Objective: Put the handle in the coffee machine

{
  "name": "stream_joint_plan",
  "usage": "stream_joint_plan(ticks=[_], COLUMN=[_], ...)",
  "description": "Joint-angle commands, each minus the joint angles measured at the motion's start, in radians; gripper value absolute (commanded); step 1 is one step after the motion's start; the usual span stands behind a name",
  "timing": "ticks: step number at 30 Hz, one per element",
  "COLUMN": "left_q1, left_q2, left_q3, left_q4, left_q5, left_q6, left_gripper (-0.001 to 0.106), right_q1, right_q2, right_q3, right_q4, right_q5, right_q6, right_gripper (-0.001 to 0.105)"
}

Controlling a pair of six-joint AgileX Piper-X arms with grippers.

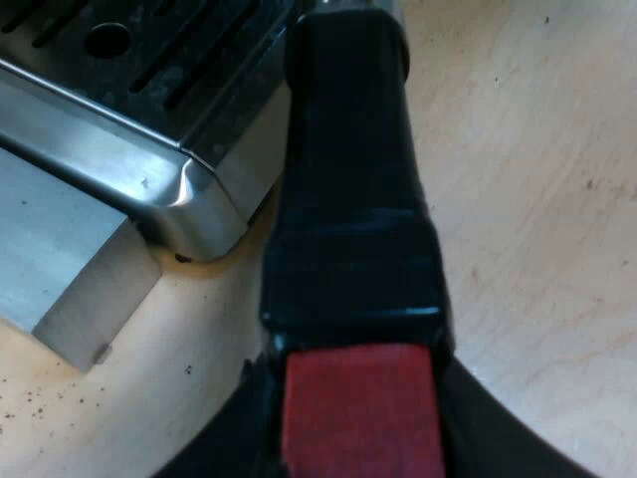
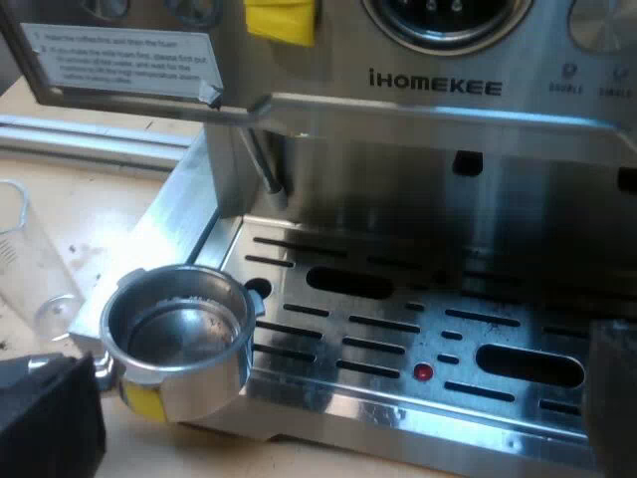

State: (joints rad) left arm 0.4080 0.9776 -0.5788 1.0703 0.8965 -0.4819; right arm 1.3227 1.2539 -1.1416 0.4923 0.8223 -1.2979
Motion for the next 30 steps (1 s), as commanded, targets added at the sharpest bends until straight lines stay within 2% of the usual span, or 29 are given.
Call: stream_joint_plan(ticks=[1, 3, 4, 9, 11, 12, 15, 21, 26, 30], left_q1=[-0.004, -0.03, -0.043, -0.087, -0.091, -0.091, -0.091, -0.091, -0.133, -0.18], left_q2=[0.068, 0.118, 0.141, 0.212, 0.226, 0.255, 0.301, 0.385, 0.415, 0.426], left_q3=[-0.011, -0.021, -0.027, -0.071, -0.084, -0.107, -0.138, -0.184, -0.19, -0.19], left_q4=[-0.048, -0.064, -0.065, -0.102, -0.111, -0.134, -0.149, -0.149, -0.161, -0.209], left_q5=[0.073, 0.069, 0.069, 0.078, 0.078, 0.091, 0.094, 0.112, 0.13, 0.132], left_q6=[0.063, 0.089, 0.09, 0.087, 0.078, 0.051, 0.038, 0.037, 0.047, 0.032], left_gripper=[0.0, 0.0, 0.0, 0.0, 0.0, 0.0, 0.0, 0.0, 0.0, 0.0], right_q1=[0.019, 0.032, 0.045, 0.068, 0.068, 0.068, 0.065, 0.065, 0.065, 0.065], right_q2=[0.039, 0.075, 0.1, 0.131, 0.143, 0.159, 0.194, 0.292, 0.359, 0.396], right_q3=[-0.004, -0.004, -0.004, -0.004, -0.004, -0.004, -0.002, -0.001, -0.001, -0.001], right_q4=[-0.048, -0.064, -0.079, -0.11, -0.113, -0.125, -0.167, -0.274, -0.394, -0.454], right_q5=[0.084, 0.122, 0.187, 0.291, 0.296, 0.303, 0.327, 0.339, 0.38, 0.382], right_q6=[-0.006, -0.006, -0.006, 0.02, 0.049, 0.049, 0.05, 0.044, 0.036, -0.035], right_gripper=[0.1, 0.1, 0.1, 0.1, 0.1, 0.1, 0.1, 0.1, 0.1, 0.1])
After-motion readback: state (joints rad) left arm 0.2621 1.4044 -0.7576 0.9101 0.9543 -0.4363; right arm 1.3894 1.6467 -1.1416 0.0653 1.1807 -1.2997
